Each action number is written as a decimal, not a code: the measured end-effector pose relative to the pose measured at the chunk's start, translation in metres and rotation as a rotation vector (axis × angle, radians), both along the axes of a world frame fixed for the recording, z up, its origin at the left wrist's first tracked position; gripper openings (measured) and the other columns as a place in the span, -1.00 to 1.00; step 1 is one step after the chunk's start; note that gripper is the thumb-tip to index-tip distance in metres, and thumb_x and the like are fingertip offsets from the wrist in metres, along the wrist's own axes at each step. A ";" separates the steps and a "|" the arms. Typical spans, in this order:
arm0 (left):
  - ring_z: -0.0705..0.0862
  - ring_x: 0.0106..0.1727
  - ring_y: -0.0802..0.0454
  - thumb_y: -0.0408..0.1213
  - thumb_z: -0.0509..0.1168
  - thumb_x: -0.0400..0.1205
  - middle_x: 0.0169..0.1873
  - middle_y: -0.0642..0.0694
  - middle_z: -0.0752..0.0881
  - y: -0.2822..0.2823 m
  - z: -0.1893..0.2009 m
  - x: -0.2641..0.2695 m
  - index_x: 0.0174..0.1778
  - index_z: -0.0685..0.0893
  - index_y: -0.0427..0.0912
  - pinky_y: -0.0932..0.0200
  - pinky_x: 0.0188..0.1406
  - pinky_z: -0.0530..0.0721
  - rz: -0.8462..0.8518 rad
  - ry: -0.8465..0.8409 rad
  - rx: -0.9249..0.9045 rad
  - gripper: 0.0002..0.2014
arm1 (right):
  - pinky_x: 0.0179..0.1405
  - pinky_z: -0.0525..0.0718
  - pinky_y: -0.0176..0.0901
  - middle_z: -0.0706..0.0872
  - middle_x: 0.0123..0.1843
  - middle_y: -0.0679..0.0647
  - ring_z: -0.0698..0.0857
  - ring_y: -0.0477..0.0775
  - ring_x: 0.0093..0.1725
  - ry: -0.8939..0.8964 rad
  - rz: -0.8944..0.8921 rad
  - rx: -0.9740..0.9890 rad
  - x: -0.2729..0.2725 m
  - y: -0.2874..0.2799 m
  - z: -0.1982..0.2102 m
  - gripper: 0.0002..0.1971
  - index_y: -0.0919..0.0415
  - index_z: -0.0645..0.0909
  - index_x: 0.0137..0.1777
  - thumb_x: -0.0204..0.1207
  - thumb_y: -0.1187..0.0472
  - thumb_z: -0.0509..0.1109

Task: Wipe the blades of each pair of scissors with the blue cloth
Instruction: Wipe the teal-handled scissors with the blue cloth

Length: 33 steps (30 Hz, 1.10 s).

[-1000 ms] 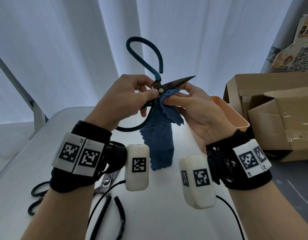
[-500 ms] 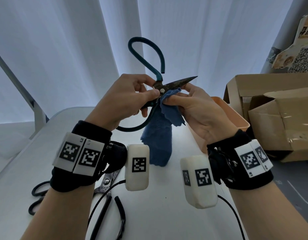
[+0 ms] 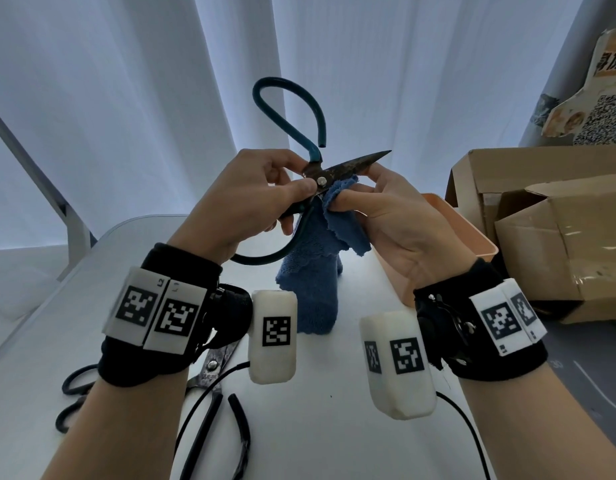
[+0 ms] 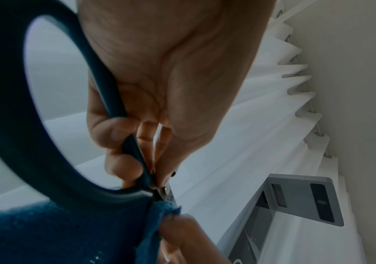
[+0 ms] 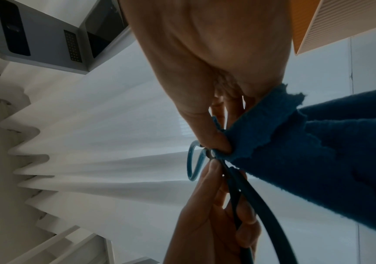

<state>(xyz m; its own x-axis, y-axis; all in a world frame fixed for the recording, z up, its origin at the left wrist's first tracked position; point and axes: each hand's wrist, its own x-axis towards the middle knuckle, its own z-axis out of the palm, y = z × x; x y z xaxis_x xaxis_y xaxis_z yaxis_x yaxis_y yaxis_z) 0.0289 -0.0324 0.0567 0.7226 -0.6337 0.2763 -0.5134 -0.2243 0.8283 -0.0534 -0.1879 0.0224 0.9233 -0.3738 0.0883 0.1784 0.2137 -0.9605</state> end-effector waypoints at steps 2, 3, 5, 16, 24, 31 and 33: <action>0.63 -0.47 -0.04 -0.26 0.40 0.67 -0.42 -0.11 0.65 0.000 0.000 0.000 -0.02 0.77 -0.01 0.29 -0.57 0.51 -0.002 0.001 -0.001 -0.94 | 0.08 0.81 0.08 0.82 0.12 0.32 0.84 0.24 0.08 0.006 -0.004 -0.009 0.000 0.000 0.000 -0.54 0.38 0.56 0.36 0.46 0.51 0.51; 0.63 -0.48 -0.02 -0.26 0.40 0.67 -0.42 -0.10 0.65 0.000 0.000 0.000 -0.02 0.77 -0.01 0.29 -0.57 0.51 -0.001 -0.001 -0.001 -0.94 | 0.15 0.80 0.13 0.83 0.13 0.31 0.83 0.25 0.11 0.011 -0.010 -0.018 0.000 0.000 -0.001 -0.54 0.37 0.57 0.35 0.46 0.47 0.54; 0.63 -0.48 -0.01 -0.26 0.39 0.68 -0.42 -0.09 0.65 0.000 0.000 0.001 -0.02 0.77 -0.01 0.29 -0.57 0.51 0.004 -0.003 -0.004 -0.93 | 0.25 0.76 0.20 0.83 0.13 0.29 0.82 0.27 0.16 0.024 -0.021 -0.039 0.001 0.002 -0.001 -0.53 0.33 0.58 0.35 0.46 0.40 0.58; 0.63 -0.50 0.02 -0.27 0.38 0.68 -0.41 -0.12 0.63 -0.001 0.000 0.000 0.00 0.76 -0.09 0.27 -0.59 0.49 0.008 -0.023 0.010 -0.94 | 0.14 0.80 0.15 0.81 0.14 0.31 0.82 0.27 0.13 0.032 -0.031 -0.039 0.001 0.003 -0.001 -0.55 0.36 0.57 0.35 0.46 0.45 0.55; 0.62 -0.46 -0.12 -0.25 0.40 0.66 -0.45 -0.13 0.65 -0.003 -0.003 0.001 -0.03 0.77 -0.05 0.18 -0.54 0.49 -0.003 -0.031 0.018 -0.95 | -0.01 0.78 0.18 0.77 0.14 0.44 0.79 0.29 0.01 0.062 -0.053 -0.083 0.002 0.004 -0.002 -0.61 0.38 0.57 0.32 0.49 0.51 0.44; 0.62 -0.47 -0.06 -0.26 0.39 0.67 -0.43 -0.15 0.66 -0.003 -0.002 0.001 -0.04 0.77 -0.04 0.24 -0.56 0.50 0.000 -0.027 0.019 -0.95 | 0.15 0.80 0.21 0.82 0.11 0.30 0.81 0.32 0.15 0.054 -0.054 -0.062 0.003 0.004 -0.003 -0.58 0.36 0.59 0.32 0.46 0.45 0.53; 0.62 -0.47 -0.07 -0.26 0.40 0.66 -0.42 -0.16 0.66 -0.003 -0.002 0.001 -0.02 0.77 -0.06 0.24 -0.57 0.49 -0.013 -0.022 0.028 -0.95 | -0.02 0.84 0.14 0.83 -0.01 0.24 0.83 0.24 0.01 0.069 -0.057 -0.086 0.002 0.003 -0.002 -0.63 0.38 0.58 0.30 0.49 0.47 0.47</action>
<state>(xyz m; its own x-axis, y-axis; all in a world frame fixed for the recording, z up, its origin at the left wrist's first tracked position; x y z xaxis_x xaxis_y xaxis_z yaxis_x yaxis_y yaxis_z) 0.0300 -0.0349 0.0550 0.7084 -0.6504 0.2742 -0.5347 -0.2409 0.8100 -0.0509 -0.1849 0.0200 0.9060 -0.4192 0.0590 0.1205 0.1218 -0.9852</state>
